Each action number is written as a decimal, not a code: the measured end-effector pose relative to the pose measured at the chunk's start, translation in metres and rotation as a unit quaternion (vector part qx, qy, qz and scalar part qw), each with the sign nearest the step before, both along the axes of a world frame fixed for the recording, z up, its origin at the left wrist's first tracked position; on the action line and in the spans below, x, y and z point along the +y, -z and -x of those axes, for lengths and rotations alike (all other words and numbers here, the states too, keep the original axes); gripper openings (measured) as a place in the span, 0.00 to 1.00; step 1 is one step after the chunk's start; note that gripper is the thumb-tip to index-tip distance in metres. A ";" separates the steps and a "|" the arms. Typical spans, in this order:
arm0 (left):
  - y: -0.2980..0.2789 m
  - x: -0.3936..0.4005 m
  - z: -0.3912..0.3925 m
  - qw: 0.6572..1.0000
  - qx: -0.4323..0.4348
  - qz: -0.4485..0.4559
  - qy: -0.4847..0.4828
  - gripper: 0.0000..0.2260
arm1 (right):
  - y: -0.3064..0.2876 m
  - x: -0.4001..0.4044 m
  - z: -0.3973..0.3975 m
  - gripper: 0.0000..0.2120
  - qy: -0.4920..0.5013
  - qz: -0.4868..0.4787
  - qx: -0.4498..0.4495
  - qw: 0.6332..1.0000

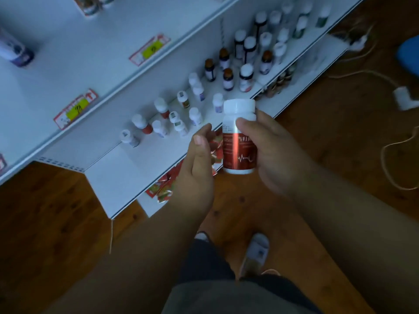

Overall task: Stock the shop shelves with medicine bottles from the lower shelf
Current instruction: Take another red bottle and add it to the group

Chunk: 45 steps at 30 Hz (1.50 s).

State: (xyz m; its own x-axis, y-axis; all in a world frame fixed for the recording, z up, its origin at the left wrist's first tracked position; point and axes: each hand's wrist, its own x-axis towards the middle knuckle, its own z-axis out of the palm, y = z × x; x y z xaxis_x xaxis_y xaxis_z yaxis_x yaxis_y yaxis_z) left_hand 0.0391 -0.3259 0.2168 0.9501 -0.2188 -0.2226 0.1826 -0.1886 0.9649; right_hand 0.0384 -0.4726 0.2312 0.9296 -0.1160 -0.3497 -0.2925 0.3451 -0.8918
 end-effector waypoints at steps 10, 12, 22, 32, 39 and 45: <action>-0.065 -0.076 -0.087 0.988 -0.075 0.005 0.138 0.31 | -0.086 -0.092 -0.064 0.32 0.037 0.058 -0.035 0.997; -0.068 -0.098 -0.124 0.987 -0.067 -0.005 0.146 0.27 | -0.100 -0.108 -0.078 0.31 0.047 0.072 -0.051 0.995; -0.095 -0.189 -0.191 0.980 -0.154 -0.047 0.115 0.35 | -0.127 -0.209 -0.180 0.27 -0.020 0.200 -0.136 0.970; -0.102 -0.210 -0.259 0.958 -0.176 -0.212 -0.082 0.36 | -0.139 -0.221 -0.318 0.22 -0.178 0.294 -0.187 0.920; -0.098 -0.155 -0.330 0.916 -0.139 -0.359 -0.113 0.37 | -0.132 -0.162 -0.411 0.29 -0.215 0.355 -0.223 0.882; -0.104 -0.134 -0.378 0.856 -0.210 -0.455 -0.129 0.33 | -0.130 -0.140 -0.465 0.30 -0.237 0.434 -0.224 0.840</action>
State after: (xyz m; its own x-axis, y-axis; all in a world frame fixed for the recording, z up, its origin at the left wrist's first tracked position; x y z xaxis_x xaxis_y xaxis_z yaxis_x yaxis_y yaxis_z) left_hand 0.4171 -0.4594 0.3210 0.9786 0.0921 0.1841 0.0040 -0.9028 0.4300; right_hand 0.5036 -0.6129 0.3613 0.9591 0.2737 0.0723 0.2183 -0.5527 -0.8043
